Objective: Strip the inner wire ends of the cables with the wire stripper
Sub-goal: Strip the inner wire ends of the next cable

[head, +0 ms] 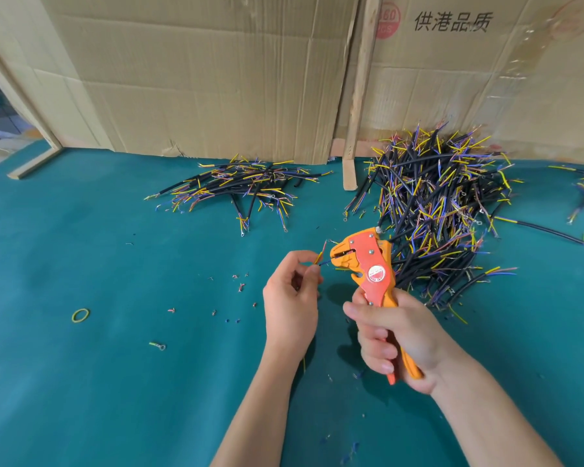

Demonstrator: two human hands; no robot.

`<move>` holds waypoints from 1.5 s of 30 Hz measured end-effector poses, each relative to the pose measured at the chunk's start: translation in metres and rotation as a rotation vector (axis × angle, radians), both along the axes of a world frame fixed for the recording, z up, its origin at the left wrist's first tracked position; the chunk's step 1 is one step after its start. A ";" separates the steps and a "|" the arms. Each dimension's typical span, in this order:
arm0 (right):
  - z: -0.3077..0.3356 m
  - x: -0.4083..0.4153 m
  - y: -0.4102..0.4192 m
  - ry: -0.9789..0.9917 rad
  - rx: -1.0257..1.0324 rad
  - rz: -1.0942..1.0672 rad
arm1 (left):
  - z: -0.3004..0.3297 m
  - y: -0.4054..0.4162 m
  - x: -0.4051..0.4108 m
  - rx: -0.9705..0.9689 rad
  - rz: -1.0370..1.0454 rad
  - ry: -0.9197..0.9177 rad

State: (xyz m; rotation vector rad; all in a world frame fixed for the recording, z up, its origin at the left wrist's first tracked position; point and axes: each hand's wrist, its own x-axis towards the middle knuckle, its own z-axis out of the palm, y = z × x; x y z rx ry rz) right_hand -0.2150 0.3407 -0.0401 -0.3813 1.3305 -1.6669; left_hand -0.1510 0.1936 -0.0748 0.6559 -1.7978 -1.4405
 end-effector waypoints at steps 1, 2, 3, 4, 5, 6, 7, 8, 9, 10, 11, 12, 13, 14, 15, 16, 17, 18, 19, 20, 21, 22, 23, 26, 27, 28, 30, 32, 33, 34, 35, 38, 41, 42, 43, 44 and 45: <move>0.001 0.000 0.000 -0.006 -0.004 0.007 | 0.000 0.000 0.000 0.011 0.002 0.000; 0.002 -0.001 0.002 -0.025 -0.016 0.027 | -0.001 0.000 0.000 0.024 0.003 0.002; 0.003 -0.003 0.004 -0.055 -0.036 0.049 | -0.001 -0.001 0.000 0.037 0.005 0.006; 0.003 -0.004 0.006 -0.089 -0.059 0.062 | -0.002 -0.001 0.001 0.048 0.007 0.007; 0.004 -0.005 0.008 -0.114 -0.079 0.067 | -0.002 -0.001 0.001 0.055 0.011 0.008; 0.004 -0.005 0.009 -0.128 -0.095 0.065 | -0.002 -0.001 0.001 0.060 0.017 0.008; 0.005 -0.006 0.009 -0.132 -0.111 0.062 | -0.002 -0.001 0.000 0.063 0.023 0.007; 0.006 -0.006 0.010 -0.132 -0.125 0.059 | -0.002 0.000 0.000 0.068 0.028 0.007; 0.007 -0.007 0.011 -0.133 -0.137 0.062 | -0.002 0.000 0.000 0.076 0.033 0.009; 0.008 -0.009 0.012 -0.134 -0.145 0.075 | -0.001 0.000 0.000 0.081 0.036 0.011; 0.009 -0.010 0.013 -0.138 -0.151 0.099 | -0.001 -0.001 0.000 0.076 0.037 0.009; 0.010 -0.010 0.015 -0.140 -0.155 0.130 | -0.001 -0.001 0.000 0.064 0.037 0.005; 0.011 -0.010 0.016 -0.141 -0.154 0.161 | -0.001 0.000 0.000 0.050 0.036 0.001; 0.011 -0.009 0.016 -0.143 -0.149 0.181 | -0.001 0.000 0.000 0.044 0.037 0.002; 0.011 -0.007 0.015 -0.148 -0.139 0.188 | -0.001 0.000 0.000 0.046 0.040 0.006; 0.011 -0.006 0.013 -0.161 -0.121 0.180 | -0.001 0.000 -0.001 0.051 0.048 0.008; 0.011 -0.004 0.011 -0.178 -0.097 0.164 | -0.001 0.000 -0.001 0.056 0.056 0.007; 0.010 -0.002 0.008 -0.194 -0.070 0.147 | -0.001 0.000 -0.001 0.060 0.063 0.003; 0.009 -0.001 0.007 -0.207 -0.050 0.134 | -0.002 0.000 -0.002 0.062 0.066 0.001; 0.009 -0.001 0.006 -0.217 -0.039 0.126 | -0.002 -0.001 -0.002 0.061 0.065 0.002; 0.008 -0.001 0.006 -0.225 -0.037 0.123 | -0.002 -0.001 -0.002 0.061 0.063 0.003; 0.008 0.000 0.005 -0.230 -0.039 0.125 | -0.002 -0.001 -0.002 0.060 0.059 0.004; 0.008 0.000 0.005 -0.234 -0.042 0.131 | -0.002 -0.001 -0.001 0.059 0.056 0.003; 0.009 0.002 0.004 -0.233 -0.051 0.137 | -0.003 -0.001 -0.001 0.035 0.045 -0.020; 0.008 0.002 0.003 -0.227 -0.052 0.135 | -0.003 -0.001 -0.001 0.022 0.043 -0.028; 0.008 0.001 0.004 -0.218 -0.049 0.135 | -0.003 -0.001 -0.001 0.008 0.041 -0.036; 0.007 0.001 0.004 -0.192 -0.044 0.144 | -0.003 0.000 -0.001 -0.015 0.041 -0.045; 0.007 0.000 0.005 -0.175 -0.032 0.147 | -0.002 0.001 0.000 -0.019 0.040 -0.047; 0.007 0.000 0.006 -0.169 -0.026 0.149 | -0.002 0.001 0.000 -0.019 0.040 -0.048; 0.006 0.000 0.006 -0.162 -0.022 0.153 | -0.002 0.001 0.000 -0.021 0.042 -0.048; 0.006 -0.001 0.007 -0.154 -0.020 0.157 | -0.001 0.001 0.000 -0.022 0.043 -0.049; 0.005 -0.002 0.007 -0.131 -0.021 0.168 | -0.001 0.001 0.000 -0.021 0.043 -0.049; 0.005 -0.001 0.007 -0.123 -0.016 0.176 | -0.001 0.002 0.000 -0.028 0.040 -0.054; 0.005 -0.001 0.007 -0.120 -0.014 0.177 | 0.000 0.002 0.000 -0.030 0.040 -0.056; 0.005 -0.001 0.007 -0.117 -0.012 0.176 | 0.000 0.002 0.000 -0.029 0.040 -0.056; 0.005 -0.001 0.007 -0.112 -0.009 0.174 | 0.000 0.002 0.000 -0.028 0.039 -0.056; 0.005 -0.001 0.006 -0.108 -0.006 0.171 | 0.000 0.001 -0.001 -0.029 0.039 -0.056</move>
